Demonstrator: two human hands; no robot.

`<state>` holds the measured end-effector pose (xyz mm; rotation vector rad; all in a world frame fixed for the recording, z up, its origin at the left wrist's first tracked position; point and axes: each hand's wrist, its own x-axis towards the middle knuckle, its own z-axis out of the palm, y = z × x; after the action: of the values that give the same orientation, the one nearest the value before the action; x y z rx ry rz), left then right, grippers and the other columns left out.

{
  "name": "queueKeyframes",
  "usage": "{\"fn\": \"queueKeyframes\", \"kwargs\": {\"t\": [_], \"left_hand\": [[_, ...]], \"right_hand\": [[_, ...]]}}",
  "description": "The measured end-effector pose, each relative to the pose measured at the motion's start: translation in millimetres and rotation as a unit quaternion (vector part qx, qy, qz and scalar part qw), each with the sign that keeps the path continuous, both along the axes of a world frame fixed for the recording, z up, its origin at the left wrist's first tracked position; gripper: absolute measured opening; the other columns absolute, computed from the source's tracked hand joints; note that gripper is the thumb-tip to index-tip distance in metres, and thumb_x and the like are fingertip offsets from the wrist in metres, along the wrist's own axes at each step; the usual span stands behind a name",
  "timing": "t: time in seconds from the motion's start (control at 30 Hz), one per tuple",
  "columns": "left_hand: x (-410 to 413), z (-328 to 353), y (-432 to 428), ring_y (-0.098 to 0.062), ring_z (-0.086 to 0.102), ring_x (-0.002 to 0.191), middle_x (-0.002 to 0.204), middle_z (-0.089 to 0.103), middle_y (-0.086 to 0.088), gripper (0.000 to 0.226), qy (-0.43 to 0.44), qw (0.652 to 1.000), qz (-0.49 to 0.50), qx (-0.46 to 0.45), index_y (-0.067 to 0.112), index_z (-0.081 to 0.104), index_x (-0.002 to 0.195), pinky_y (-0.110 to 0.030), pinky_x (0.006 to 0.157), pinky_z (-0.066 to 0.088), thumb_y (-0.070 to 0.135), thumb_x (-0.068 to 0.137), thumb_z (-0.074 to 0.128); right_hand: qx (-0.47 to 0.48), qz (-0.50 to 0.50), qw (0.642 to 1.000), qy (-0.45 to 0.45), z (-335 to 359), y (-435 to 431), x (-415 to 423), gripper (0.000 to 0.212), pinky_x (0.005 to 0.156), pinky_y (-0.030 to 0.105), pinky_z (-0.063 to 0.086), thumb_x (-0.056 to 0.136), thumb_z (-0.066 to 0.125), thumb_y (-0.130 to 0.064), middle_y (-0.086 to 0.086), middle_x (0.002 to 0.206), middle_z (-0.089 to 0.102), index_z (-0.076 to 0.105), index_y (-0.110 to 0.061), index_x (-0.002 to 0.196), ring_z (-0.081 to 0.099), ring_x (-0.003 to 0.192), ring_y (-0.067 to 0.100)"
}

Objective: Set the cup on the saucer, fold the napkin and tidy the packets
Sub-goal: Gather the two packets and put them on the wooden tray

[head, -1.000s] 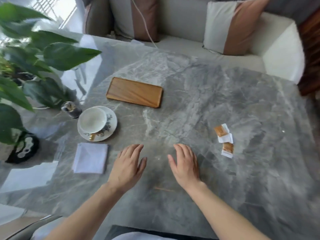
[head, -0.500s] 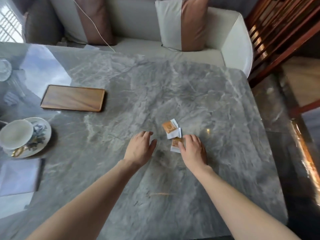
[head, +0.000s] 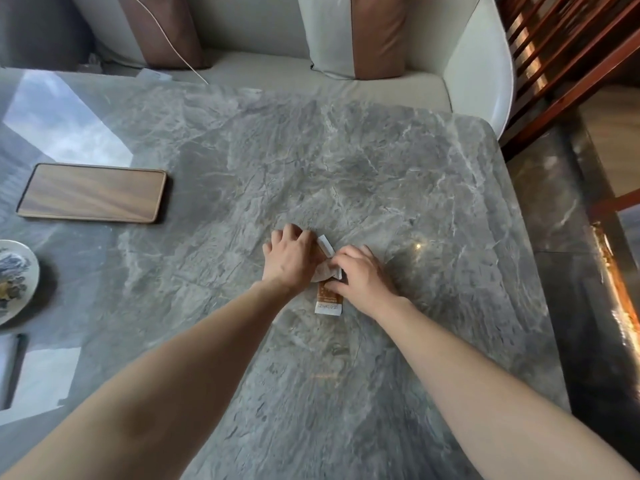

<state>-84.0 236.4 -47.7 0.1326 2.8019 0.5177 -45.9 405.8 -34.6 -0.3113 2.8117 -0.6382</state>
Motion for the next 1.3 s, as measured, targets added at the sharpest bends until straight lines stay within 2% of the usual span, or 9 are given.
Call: {"fn": "queueKeyframes", "kwargs": {"t": [0.3,0.37,0.53,0.7,0.8,0.87,1.0,1.13,1.3], "left_hand": [[1.2,2.5,-0.3,-0.032,0.053,0.105,0.104,0.061,-0.006,0.019,-0.013,0.991,0.077,0.112,0.018,0.052,0.102,-0.046,0.09,0.039,0.025,0.087,0.061],[2.1,3.8,-4.0,-0.031,0.056,0.105,0.101,0.066,-0.005,0.027,-0.022,0.987,0.095,0.128,0.017,0.053,0.109,-0.044,0.09,0.038,0.025,0.086,0.064],[5.0,4.4,-11.6,-0.033,0.051,0.113,0.117,0.058,-0.012,0.044,-0.026,0.987,0.143,0.061,0.013,0.061,0.116,-0.046,0.098,0.042,0.043,0.085,0.072],[11.4,5.5,-13.1,-0.034,0.048,0.117,0.121,0.057,-0.012,0.044,-0.046,0.986,0.159,-0.012,0.012,0.066,0.111,-0.048,0.099,0.042,0.05,0.09,0.064],[16.5,8.0,-14.8,-0.034,0.051,0.113,0.113,0.06,-0.011,0.036,-0.034,0.984,0.171,0.039,0.01,0.064,0.101,-0.047,0.091,0.046,0.043,0.089,0.066],[19.3,7.8,-18.7,-0.033,0.06,0.097,0.098,0.065,-0.009,0.023,-0.023,0.975,0.194,0.103,0.012,0.058,0.089,-0.042,0.074,0.05,0.032,0.087,0.07],[27.2,10.2,-26.0,-0.026,0.066,0.087,0.097,0.068,-0.003,0.032,-0.061,0.929,0.269,0.245,0.01,0.059,0.105,-0.039,0.069,0.056,0.025,0.084,0.079],[38.4,14.5,-27.6,-0.039,0.074,0.085,0.09,0.076,-0.02,0.013,-0.128,0.834,0.327,0.425,0.004,0.069,0.091,-0.055,0.076,0.062,0.016,0.09,0.075],[53.9,19.3,-31.8,-0.031,0.068,0.084,0.095,0.074,-0.024,0.013,-0.167,0.738,0.37,0.538,-0.004,0.068,0.097,-0.032,0.064,0.054,0.009,0.095,0.066]], "right_hand": [[-0.012,0.016,1.0,0.021,-1.6,-1.8,-1.7,0.021,0.085,0.041,0.047,0.087,0.072,-0.029,-0.004,0.108,0.062,0.069,-0.016,0.103,0.048,0.103,0.022],[0.002,0.032,0.999,0.039,-1.7,-0.2,-0.2,0.018,0.083,0.044,0.048,0.091,0.068,-0.028,-0.001,0.106,0.064,0.069,-0.013,0.101,0.05,0.103,0.024],[-0.02,0.031,0.998,0.051,-0.2,6.4,4.1,0.018,0.078,0.045,0.048,0.098,0.059,-0.026,0.004,0.095,0.065,0.066,-0.01,0.092,0.053,0.094,0.026],[-0.116,-0.089,0.989,0.006,-1.2,6.7,8.4,0.017,0.068,0.043,0.051,0.099,0.057,-0.021,0.008,0.082,0.066,0.064,-0.006,0.092,0.06,0.077,0.029],[-0.187,-0.198,0.962,-0.027,-2.2,1.5,12.9,0.017,0.067,0.038,0.053,0.1,0.056,-0.02,0.003,0.08,0.068,0.067,-0.007,0.1,0.064,0.071,0.024],[-0.238,-0.25,0.937,-0.045,-1.3,-3.6,15.1,0.016,0.063,0.035,0.053,0.1,0.057,-0.018,0.002,0.077,0.069,0.069,-0.007,0.101,0.063,0.061,0.017],[-0.36,-0.306,0.875,-0.106,5.2,-14.5,18.9,0.015,0.051,0.029,0.05,0.096,0.066,-0.015,0.011,0.081,0.074,0.069,-0.004,0.105,0.066,0.057,0.017],[-0.449,-0.304,0.827,-0.15,14.4,-24.0,23.9,0.011,0.049,0.023,0.052,0.09,0.073,-0.01,0.005,0.073,0.077,0.065,-0.014,0.097,0.072,0.059,0.017],[-0.469,-0.323,0.81,-0.141,21.0,-37.5,24.7,0.011,0.046,0.018,0.045,0.092,0.068,-0.014,0.003,0.078,0.077,0.058,-0.016,0.096,0.072,0.062,0.017]]}}
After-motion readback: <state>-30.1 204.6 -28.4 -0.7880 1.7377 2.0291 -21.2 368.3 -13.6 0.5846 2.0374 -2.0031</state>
